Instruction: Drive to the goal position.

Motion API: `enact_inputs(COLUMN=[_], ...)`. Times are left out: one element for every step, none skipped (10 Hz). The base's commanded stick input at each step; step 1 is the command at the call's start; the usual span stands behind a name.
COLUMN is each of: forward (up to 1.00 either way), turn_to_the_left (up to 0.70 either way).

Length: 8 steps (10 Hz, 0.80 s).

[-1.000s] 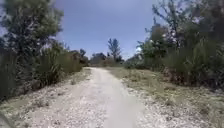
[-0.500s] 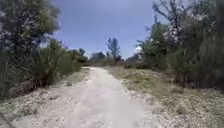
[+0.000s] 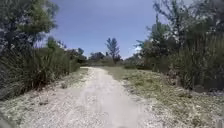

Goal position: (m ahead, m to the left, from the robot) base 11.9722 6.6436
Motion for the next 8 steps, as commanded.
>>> enact_inputs(forward=[0.5,0.5,0.5,0.5,0.5,0.5,0.5,0.5], turn_to_the_left=[0.0,0.0,0.0,0.0,0.0,0.0,0.0,0.0])
